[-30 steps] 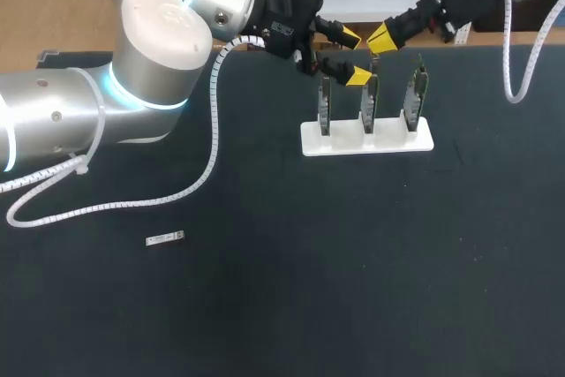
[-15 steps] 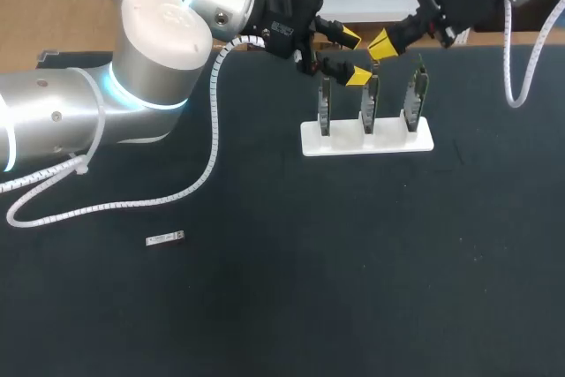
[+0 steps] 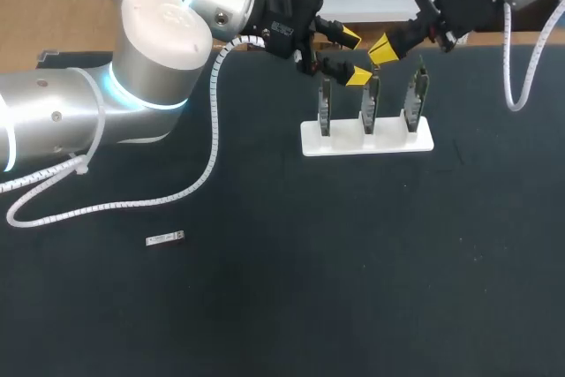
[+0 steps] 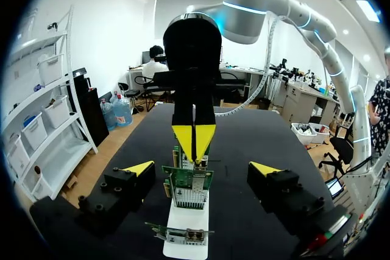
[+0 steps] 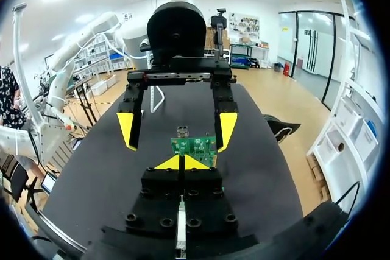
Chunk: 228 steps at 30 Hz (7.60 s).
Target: Pick up the optical module with the left hand, and insert it into the network port with the right hand.
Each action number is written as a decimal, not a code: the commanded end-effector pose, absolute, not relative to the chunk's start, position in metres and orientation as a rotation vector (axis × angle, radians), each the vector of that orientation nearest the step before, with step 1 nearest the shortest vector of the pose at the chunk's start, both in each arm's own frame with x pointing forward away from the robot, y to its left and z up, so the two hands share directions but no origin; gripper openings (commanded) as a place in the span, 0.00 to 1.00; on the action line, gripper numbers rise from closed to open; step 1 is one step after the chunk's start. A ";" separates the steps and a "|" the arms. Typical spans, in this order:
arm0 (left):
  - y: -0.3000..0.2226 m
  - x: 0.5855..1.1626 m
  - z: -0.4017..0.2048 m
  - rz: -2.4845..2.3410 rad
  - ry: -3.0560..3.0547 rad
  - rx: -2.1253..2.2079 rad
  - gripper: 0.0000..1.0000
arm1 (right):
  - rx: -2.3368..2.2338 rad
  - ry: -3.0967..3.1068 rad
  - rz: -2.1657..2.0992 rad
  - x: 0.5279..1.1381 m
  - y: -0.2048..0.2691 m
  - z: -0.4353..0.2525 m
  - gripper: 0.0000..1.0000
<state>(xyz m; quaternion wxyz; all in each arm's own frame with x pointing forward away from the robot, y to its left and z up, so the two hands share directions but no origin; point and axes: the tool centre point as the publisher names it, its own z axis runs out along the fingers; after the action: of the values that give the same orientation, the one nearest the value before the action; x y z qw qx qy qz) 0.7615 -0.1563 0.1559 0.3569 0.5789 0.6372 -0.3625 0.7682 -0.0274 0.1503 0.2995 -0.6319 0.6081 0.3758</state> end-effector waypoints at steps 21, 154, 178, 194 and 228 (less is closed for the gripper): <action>-0.157 0.763 0.156 -0.936 1.650 1.499 1.00 | -1.664 1.628 1.019 0.770 -0.032 0.139 0.00; 0.096 0.599 0.191 -0.111 1.996 1.641 1.00 | -1.634 1.625 1.032 0.775 -0.138 0.159 1.00; 0.147 0.553 0.098 -0.092 2.303 1.865 1.00 | -1.634 1.625 1.032 0.775 -0.138 0.159 1.00; 0.155 0.534 0.043 -0.033 2.428 1.987 1.00 | -1.634 1.625 1.032 0.775 -0.138 0.159 1.00; 0.165 0.552 0.000 -0.087 2.385 2.022 1.00 | -1.634 1.625 1.032 0.775 -0.138 0.159 1.00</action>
<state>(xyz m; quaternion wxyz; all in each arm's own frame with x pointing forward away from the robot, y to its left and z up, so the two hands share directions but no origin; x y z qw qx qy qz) 0.5442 0.1679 0.0019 0.0173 0.6438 0.7647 -0.0218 0.7782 -0.1386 0.1594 0.3012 -0.6169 0.6123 0.3923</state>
